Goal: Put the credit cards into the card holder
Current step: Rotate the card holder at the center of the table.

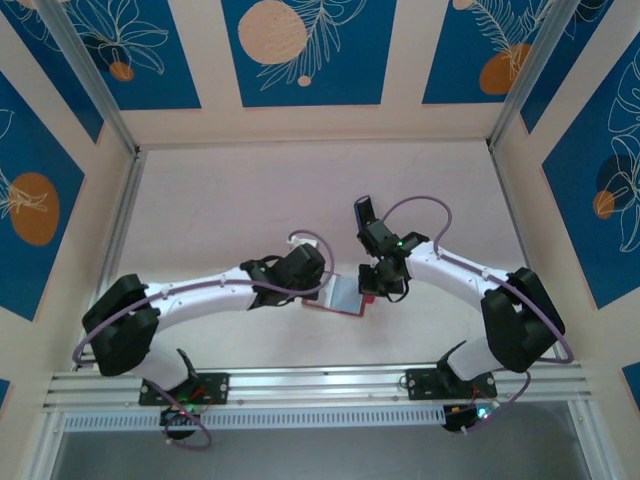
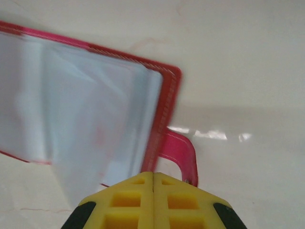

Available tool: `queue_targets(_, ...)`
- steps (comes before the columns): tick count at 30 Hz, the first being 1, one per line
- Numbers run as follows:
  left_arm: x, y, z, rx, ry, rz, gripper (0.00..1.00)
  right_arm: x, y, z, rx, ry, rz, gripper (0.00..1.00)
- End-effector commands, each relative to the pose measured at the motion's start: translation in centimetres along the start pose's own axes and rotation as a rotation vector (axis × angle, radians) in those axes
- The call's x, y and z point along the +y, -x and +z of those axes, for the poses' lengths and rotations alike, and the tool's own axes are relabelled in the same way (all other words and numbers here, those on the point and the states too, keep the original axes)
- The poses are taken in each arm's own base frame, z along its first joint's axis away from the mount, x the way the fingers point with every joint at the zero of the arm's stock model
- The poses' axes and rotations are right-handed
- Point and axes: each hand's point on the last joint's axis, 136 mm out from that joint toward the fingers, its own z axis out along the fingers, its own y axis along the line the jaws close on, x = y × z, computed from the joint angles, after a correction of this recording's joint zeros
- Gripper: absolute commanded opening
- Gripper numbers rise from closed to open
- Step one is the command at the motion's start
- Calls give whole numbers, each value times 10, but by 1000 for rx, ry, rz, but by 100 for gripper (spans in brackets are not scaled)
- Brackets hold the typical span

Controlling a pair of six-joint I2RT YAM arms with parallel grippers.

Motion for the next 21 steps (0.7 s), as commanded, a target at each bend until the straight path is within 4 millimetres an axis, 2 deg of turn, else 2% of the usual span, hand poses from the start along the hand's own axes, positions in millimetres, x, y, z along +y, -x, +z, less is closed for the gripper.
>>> queue_targets(1, -18, -4, 14, 70, -45, 89, 10, -12, -21, 1, 51, -17, 47, 0)
queue_targets(5, -38, -6, 36, 118, -93, 109, 10, -20, -37, -3, 60, -6, 69, 0)
queue_targets(8, -50, -9, 52, 151, -124, 119, 10, -27, -41, -4, 52, -10, 80, 0)
queue_targets(16, -68, -19, 76, 207, -178, 135, 10, -35, -27, 9, 62, -14, 131, 0)
queue_targets(21, -63, -29, 83, 232, -166, 125, 9, -28, -17, 20, 69, 20, 141, 0)
